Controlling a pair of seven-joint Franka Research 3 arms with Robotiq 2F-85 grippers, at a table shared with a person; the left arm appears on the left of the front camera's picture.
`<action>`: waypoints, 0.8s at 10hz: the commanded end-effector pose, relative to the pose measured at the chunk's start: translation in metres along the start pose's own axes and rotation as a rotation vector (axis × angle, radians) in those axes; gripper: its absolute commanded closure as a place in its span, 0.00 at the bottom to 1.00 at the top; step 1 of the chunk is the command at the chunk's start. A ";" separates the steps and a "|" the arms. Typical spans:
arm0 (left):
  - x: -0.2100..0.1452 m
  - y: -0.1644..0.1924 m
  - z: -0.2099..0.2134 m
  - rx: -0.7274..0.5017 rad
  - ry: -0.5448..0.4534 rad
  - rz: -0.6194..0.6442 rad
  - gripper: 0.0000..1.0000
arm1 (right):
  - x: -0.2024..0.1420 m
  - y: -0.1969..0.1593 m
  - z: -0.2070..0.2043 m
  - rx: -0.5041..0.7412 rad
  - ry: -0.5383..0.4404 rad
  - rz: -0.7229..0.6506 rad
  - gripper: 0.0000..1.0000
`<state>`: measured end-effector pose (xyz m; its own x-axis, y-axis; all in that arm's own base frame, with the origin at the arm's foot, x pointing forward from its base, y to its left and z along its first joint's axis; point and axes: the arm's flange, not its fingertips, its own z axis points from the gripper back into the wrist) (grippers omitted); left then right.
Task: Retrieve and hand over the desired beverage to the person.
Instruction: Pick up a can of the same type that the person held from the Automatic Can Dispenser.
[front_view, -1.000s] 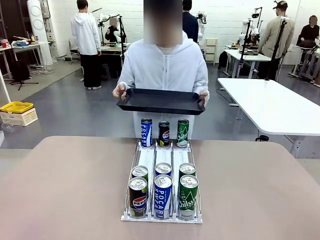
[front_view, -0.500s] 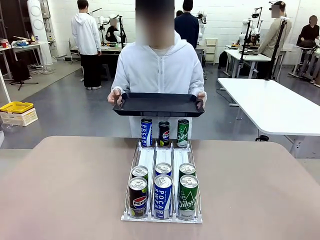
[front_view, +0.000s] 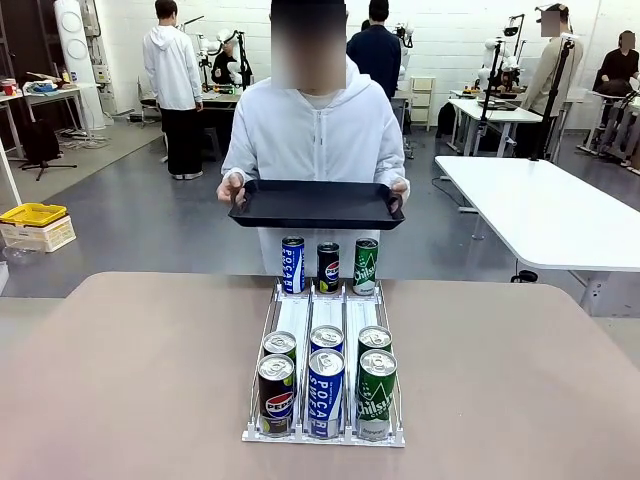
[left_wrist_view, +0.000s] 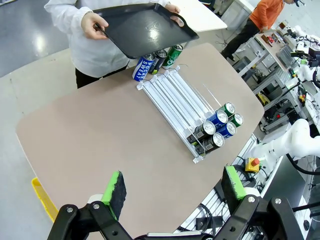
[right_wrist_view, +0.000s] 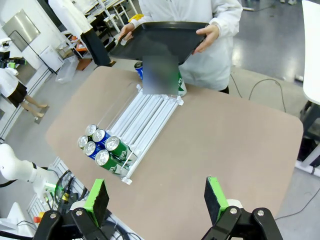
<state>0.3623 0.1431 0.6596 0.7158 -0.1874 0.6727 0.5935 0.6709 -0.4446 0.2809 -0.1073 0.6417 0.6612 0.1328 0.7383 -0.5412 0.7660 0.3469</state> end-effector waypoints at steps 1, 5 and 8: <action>0.000 0.000 0.002 -0.010 -0.002 -0.013 0.00 | 0.000 0.000 -0.001 0.011 -0.002 0.012 0.00; 0.000 0.000 0.002 -0.010 -0.002 -0.013 0.00 | 0.000 0.000 -0.001 0.011 -0.002 0.012 0.00; 0.000 0.000 0.002 -0.010 -0.002 -0.013 0.00 | 0.000 0.000 -0.001 0.011 -0.002 0.012 0.00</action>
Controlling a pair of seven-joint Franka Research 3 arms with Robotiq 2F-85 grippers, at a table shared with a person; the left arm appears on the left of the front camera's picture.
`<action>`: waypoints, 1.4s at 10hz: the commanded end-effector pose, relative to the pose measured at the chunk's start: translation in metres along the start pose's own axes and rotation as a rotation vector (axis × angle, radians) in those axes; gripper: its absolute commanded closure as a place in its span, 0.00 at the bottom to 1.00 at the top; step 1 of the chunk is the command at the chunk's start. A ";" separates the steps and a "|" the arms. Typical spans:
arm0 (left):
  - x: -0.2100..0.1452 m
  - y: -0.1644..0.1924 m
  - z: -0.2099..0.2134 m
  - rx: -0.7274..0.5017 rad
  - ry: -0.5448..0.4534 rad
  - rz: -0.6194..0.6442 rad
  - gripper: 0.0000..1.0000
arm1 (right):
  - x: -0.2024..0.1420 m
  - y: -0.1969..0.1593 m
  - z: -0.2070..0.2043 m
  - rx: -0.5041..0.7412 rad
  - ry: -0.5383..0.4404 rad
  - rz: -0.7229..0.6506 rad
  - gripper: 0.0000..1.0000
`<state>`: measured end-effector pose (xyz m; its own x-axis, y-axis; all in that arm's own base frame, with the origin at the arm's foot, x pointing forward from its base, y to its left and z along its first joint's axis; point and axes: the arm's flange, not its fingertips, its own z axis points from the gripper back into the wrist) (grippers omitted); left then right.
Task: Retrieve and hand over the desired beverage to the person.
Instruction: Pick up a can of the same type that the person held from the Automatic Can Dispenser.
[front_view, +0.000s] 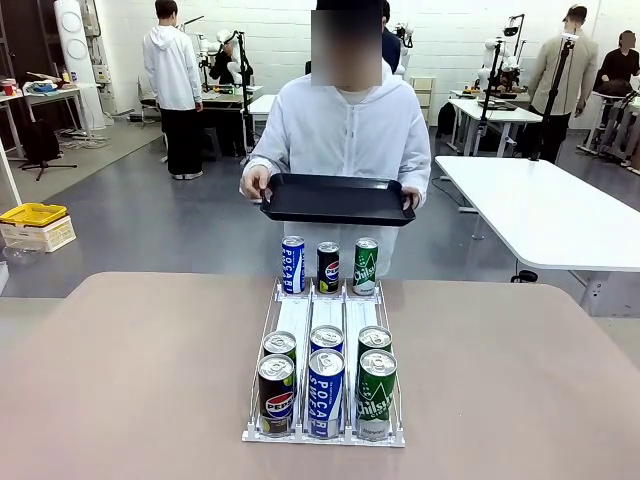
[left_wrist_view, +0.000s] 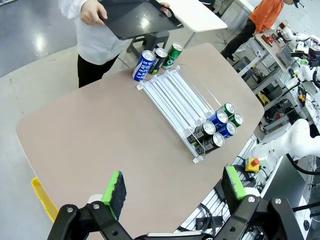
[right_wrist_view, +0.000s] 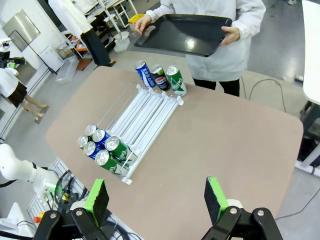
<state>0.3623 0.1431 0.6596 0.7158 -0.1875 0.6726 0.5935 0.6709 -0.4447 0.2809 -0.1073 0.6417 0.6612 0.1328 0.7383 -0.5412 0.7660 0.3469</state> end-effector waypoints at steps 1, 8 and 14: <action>0.000 0.000 0.002 -0.010 -0.002 -0.013 0.00 | 0.000 0.000 -0.001 0.011 -0.002 0.012 0.00; 0.000 0.000 0.002 -0.010 -0.002 -0.013 0.00 | 0.000 0.000 -0.001 0.011 -0.002 0.012 0.00; 0.000 0.000 0.002 -0.010 -0.002 -0.013 0.00 | 0.000 0.000 -0.001 0.011 -0.002 0.012 0.00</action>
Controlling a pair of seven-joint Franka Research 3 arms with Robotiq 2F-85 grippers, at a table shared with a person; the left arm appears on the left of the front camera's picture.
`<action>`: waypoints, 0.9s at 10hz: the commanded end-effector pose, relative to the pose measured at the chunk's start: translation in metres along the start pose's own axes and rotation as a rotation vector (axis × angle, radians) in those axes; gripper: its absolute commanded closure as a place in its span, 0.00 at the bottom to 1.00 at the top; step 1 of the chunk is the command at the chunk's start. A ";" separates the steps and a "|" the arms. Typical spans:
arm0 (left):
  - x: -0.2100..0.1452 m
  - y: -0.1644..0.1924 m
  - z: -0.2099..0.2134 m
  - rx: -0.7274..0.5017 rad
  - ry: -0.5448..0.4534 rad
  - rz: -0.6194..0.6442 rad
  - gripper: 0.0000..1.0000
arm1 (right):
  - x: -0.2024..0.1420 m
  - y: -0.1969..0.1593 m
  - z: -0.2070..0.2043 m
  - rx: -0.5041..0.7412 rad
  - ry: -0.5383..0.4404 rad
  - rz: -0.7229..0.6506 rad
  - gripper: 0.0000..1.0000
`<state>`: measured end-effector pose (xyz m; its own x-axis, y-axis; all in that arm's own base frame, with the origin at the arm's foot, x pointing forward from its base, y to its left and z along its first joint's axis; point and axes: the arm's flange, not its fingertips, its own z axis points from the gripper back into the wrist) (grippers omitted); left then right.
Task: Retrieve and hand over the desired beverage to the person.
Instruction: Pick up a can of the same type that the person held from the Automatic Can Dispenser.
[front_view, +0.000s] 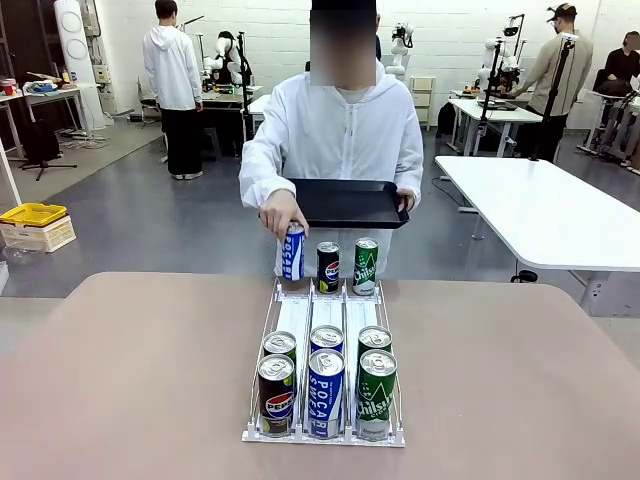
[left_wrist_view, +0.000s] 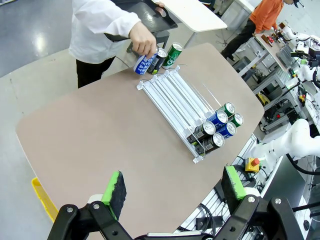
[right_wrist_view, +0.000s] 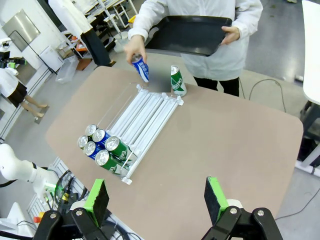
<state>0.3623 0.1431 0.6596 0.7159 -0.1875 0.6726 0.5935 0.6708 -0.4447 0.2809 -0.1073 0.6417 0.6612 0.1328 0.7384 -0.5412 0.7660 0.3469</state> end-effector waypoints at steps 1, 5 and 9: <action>0.000 0.000 0.002 -0.010 -0.002 -0.013 0.00 | 0.000 0.000 -0.001 0.011 -0.002 0.012 0.00; 0.000 0.000 0.002 -0.010 -0.002 -0.013 0.00 | 0.000 0.000 -0.001 0.011 -0.002 0.012 0.00; 0.000 0.000 0.002 -0.010 -0.002 -0.013 0.00 | 0.000 0.000 -0.001 0.011 -0.002 0.012 0.00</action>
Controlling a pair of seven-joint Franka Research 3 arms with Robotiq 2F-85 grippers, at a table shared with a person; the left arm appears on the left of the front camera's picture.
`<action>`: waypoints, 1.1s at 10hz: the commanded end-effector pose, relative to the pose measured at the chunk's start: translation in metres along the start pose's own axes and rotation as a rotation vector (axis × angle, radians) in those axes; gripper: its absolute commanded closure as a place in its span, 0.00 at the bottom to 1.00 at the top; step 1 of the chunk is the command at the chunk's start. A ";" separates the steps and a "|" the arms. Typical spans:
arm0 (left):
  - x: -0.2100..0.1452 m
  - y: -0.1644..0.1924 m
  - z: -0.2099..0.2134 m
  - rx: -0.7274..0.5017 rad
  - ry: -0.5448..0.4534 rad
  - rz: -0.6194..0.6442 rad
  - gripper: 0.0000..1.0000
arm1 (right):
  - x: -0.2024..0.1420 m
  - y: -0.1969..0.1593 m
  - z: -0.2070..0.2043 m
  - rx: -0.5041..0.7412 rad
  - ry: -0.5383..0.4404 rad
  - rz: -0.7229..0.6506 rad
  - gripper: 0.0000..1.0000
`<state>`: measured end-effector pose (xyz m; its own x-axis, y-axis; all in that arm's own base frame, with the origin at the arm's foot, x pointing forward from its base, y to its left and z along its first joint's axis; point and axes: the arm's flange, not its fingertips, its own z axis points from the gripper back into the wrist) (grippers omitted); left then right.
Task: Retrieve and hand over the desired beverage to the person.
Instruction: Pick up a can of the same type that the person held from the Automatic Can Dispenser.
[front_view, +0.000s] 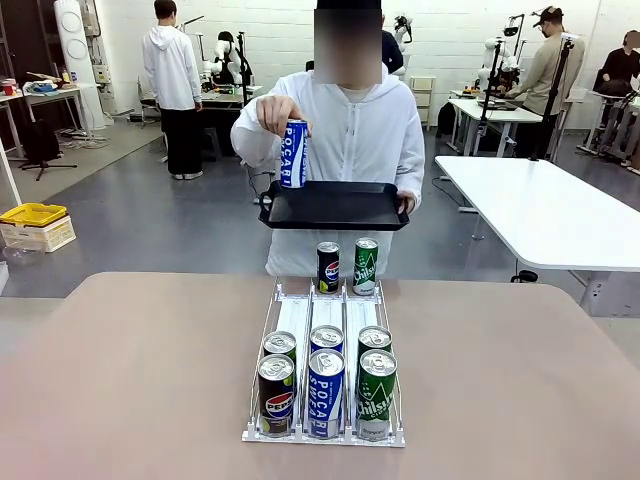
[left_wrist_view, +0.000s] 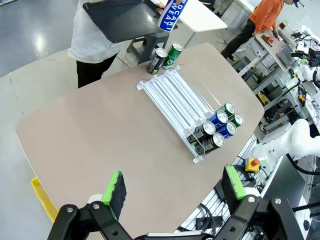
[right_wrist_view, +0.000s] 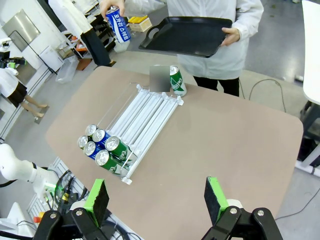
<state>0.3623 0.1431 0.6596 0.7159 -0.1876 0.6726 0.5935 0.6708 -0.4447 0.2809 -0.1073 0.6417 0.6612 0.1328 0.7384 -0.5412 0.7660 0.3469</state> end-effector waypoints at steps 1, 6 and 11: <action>0.000 0.000 0.002 -0.010 -0.002 -0.013 0.00 | 0.000 0.000 -0.001 0.011 -0.002 0.012 0.00; 0.000 0.000 0.002 -0.010 -0.002 -0.013 0.00 | 0.000 0.000 -0.001 0.011 -0.002 0.012 0.00; 0.000 0.000 0.002 -0.010 -0.002 -0.013 0.00 | 0.000 0.000 -0.001 0.011 -0.002 0.012 0.00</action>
<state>0.3623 0.1431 0.6596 0.7159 -0.1876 0.6725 0.5936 0.6707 -0.4448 0.2809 -0.1073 0.6417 0.6612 0.1329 0.7384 -0.5413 0.7660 0.3469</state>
